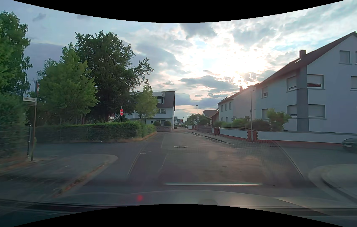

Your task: Follow the waypoints while adhering to traffic rules and regulations

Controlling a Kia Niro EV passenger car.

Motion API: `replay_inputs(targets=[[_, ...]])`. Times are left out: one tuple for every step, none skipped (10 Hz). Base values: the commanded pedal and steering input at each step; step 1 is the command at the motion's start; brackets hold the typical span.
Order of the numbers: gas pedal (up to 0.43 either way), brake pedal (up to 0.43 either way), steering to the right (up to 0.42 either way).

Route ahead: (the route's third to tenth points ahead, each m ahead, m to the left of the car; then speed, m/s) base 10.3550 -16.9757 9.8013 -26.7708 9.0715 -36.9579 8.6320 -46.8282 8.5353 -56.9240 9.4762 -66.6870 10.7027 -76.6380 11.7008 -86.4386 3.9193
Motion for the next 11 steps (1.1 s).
replay_inputs(targets=[[0.000,0.000,0.191],[0.000,0.000,0.211],[0.000,0.000,0.224],[0.000,0.000,0.237],[0.000,0.000,0.245],[0.000,0.024,0.250],[0.000,0.061,0.261],[0.000,0.085,0.270],[0.000,0.091,0.281],[0.000,0.104,0.286],[0.000,0.116,0.286]])
